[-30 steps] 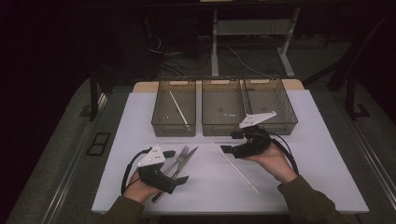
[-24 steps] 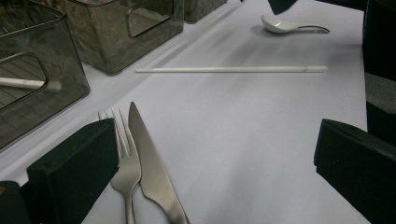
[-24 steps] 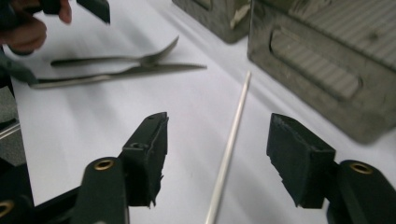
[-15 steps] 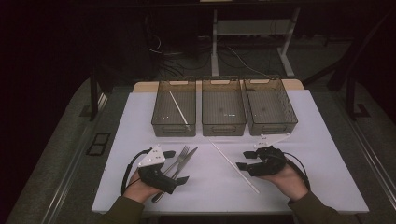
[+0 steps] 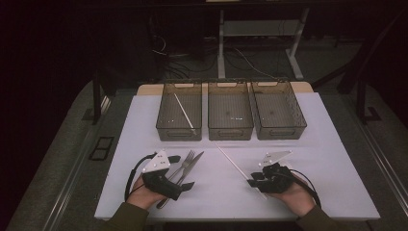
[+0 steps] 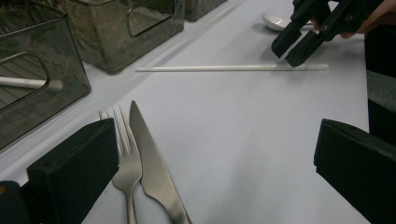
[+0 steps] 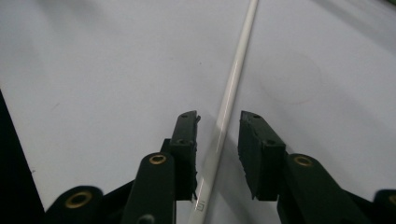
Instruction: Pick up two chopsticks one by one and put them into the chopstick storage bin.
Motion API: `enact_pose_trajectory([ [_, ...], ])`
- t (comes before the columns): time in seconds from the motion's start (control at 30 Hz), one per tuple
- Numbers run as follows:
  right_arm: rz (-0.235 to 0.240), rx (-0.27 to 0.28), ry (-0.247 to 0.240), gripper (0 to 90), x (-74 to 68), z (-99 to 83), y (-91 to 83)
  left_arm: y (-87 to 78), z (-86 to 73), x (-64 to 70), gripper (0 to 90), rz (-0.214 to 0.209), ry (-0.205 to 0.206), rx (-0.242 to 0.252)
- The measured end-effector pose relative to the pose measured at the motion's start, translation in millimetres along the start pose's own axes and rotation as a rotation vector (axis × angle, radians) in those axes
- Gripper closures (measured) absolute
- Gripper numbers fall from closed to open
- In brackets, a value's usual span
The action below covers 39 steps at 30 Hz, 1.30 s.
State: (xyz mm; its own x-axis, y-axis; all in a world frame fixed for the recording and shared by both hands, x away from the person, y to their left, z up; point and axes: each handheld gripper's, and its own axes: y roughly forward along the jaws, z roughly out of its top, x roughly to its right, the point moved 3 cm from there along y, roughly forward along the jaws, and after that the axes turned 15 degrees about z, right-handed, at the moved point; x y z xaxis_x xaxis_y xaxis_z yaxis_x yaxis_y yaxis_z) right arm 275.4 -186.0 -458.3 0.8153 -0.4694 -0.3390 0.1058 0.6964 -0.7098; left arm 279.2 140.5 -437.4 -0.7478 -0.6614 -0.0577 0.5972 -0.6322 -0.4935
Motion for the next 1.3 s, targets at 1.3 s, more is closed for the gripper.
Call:
enact_pose_trajectory([
  [1.3,-0.093,-0.03,-0.058,84.3,-1.2,-6.2,4.6,-0.1,-0.3,0.0,0.0,-0.003,0.001,0.0],
])
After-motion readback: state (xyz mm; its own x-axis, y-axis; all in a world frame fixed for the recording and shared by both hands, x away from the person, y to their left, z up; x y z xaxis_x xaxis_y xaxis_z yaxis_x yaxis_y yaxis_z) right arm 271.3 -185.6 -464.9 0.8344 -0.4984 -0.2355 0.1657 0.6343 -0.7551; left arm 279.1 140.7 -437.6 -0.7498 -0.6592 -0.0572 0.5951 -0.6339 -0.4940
